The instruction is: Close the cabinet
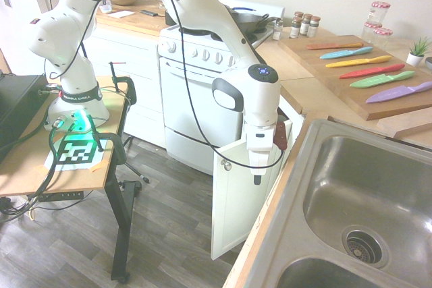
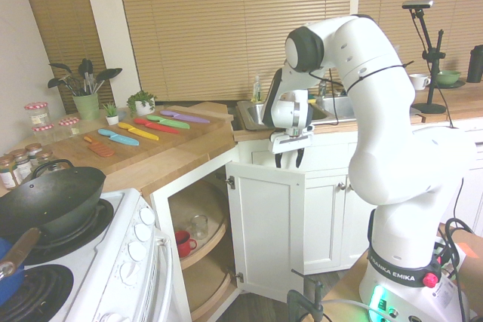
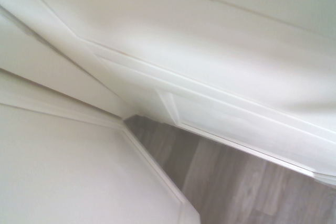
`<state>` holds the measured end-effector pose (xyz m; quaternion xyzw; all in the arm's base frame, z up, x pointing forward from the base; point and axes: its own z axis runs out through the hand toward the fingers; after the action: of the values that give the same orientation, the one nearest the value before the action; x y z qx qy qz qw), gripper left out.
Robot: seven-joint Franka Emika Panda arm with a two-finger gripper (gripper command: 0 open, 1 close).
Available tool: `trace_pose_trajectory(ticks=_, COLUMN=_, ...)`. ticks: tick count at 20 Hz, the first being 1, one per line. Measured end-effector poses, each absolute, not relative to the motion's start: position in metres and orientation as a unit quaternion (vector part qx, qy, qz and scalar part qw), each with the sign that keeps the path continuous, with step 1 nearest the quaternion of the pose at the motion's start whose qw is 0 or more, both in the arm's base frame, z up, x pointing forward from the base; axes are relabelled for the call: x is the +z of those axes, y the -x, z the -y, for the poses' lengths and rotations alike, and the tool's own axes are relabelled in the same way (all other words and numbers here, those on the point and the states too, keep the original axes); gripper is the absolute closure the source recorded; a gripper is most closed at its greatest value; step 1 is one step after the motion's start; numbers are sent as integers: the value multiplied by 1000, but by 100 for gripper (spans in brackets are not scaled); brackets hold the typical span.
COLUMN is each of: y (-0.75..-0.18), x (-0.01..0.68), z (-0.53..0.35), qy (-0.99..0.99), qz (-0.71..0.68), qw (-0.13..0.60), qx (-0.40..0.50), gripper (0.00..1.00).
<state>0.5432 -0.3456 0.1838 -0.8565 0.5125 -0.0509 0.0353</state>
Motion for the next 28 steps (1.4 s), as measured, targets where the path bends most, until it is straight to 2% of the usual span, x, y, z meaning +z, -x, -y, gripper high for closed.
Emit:
trace_pose_trajectory(ticks=16, y=-540, x=181, z=346, qy=869, qz=-493, qw=14, qx=-43, gripper=100)
trace_pose_trajectory(ticks=28, y=-528, x=171, z=312, qy=892, qz=-449, qw=-20, qx=-55, gripper=100)
